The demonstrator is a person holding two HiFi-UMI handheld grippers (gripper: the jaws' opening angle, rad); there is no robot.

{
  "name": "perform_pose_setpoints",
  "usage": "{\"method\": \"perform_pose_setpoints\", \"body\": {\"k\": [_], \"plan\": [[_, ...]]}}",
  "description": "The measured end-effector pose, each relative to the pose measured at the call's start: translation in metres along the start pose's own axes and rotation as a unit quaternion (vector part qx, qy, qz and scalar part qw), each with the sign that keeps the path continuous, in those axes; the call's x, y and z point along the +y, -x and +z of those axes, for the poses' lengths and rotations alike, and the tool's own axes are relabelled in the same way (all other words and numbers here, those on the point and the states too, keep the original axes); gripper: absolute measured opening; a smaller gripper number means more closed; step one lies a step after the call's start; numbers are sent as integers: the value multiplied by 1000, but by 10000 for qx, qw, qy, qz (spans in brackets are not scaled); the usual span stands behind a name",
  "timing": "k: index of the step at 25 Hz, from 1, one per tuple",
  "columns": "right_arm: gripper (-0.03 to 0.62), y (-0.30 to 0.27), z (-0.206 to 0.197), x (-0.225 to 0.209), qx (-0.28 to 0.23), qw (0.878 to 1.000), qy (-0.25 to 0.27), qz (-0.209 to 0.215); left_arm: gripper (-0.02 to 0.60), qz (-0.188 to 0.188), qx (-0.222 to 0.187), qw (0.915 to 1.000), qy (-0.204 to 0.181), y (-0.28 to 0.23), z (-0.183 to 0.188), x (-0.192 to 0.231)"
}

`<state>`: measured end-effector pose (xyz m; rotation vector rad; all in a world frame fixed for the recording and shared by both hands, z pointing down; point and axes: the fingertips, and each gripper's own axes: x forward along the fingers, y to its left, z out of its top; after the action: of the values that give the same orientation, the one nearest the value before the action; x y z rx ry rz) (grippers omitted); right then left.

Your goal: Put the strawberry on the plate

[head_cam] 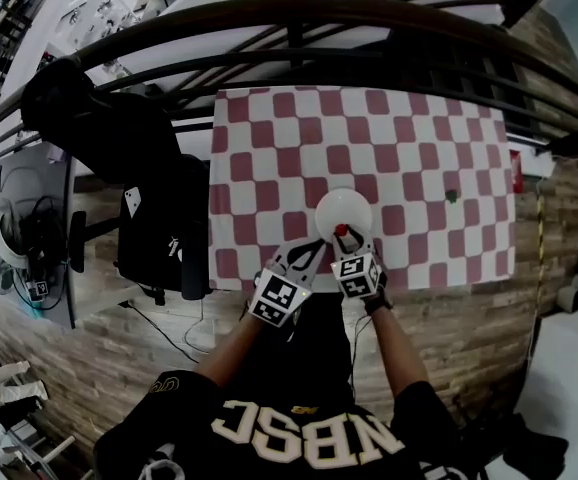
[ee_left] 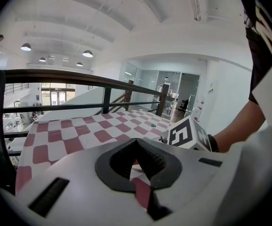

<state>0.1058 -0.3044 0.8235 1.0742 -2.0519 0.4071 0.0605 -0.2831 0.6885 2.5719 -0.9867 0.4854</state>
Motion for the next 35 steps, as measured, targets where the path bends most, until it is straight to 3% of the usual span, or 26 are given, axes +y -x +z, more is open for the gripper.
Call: {"method": "perform_pose_setpoints", "body": {"k": [5,11,18,25,30,35], "plan": [[146,-13,-12,-13,339,9961,-763,-288,15,21,27,10000,38,-1,-3,1],[146,-18,-11,-19,360,9890,-1369,-434,15,-67,91,9999,115,2,-8,-3],[196,-4,3,-22,54,9856,-1601,-536,15,-56,58,9997,219,11,-5,-4],[198,55,59,-48,-885,9681,-2133,-966,15,0,-174,9988,455,20,16,0],[196,126,108,-59,-1880,9397,-2687,-968,15,6,-556,9973,488,37,55,-1],[169,199,142,-49,-2524,9282,-2463,-1191,15,47,-1019,9940,386,68,100,-4]]}}
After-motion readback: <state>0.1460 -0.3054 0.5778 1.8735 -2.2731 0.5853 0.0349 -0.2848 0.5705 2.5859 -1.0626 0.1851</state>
